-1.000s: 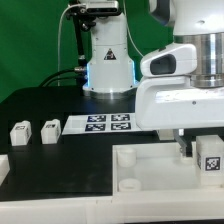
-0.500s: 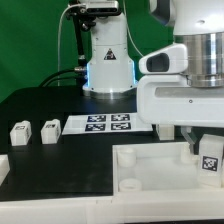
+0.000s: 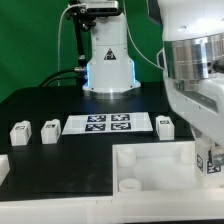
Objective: Assemble one leg
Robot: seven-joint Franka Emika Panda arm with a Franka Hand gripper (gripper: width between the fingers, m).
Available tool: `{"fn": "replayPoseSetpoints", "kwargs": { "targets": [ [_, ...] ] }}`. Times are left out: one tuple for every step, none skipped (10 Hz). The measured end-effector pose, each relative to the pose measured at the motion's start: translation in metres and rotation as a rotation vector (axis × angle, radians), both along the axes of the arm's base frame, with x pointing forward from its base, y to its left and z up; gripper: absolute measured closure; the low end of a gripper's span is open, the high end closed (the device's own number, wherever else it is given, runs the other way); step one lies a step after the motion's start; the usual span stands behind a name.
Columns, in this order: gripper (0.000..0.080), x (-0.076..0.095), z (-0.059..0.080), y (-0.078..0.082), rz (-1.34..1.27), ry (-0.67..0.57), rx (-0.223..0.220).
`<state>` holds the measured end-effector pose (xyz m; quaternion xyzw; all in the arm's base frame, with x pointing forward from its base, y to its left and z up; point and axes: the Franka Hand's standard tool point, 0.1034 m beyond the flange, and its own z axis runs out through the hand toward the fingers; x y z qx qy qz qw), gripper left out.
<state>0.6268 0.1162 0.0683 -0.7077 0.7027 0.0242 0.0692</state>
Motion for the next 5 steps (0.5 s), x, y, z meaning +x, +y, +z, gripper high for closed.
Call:
{"fn": "replayPoseSetpoints", "kwargs": {
  "targets": [
    [0.0505, -0.0001, 0.0, 0.0002, -0.007, 0.001, 0.002],
    [0.0491, -0.0001, -0.0001, 0.0002, 0.0, 0.0, 0.002],
    [0.0491, -0.0003, -0.0004, 0.0002, 0.027, -0.003, 0.0],
    [0.0288, -0.0003, -0.0004, 0.0002, 0.067, -0.008, -0.003],
    [0.0288, -0.0007, -0.0004, 0.0007, 0.1, -0.011, -0.006]
  ]
}}
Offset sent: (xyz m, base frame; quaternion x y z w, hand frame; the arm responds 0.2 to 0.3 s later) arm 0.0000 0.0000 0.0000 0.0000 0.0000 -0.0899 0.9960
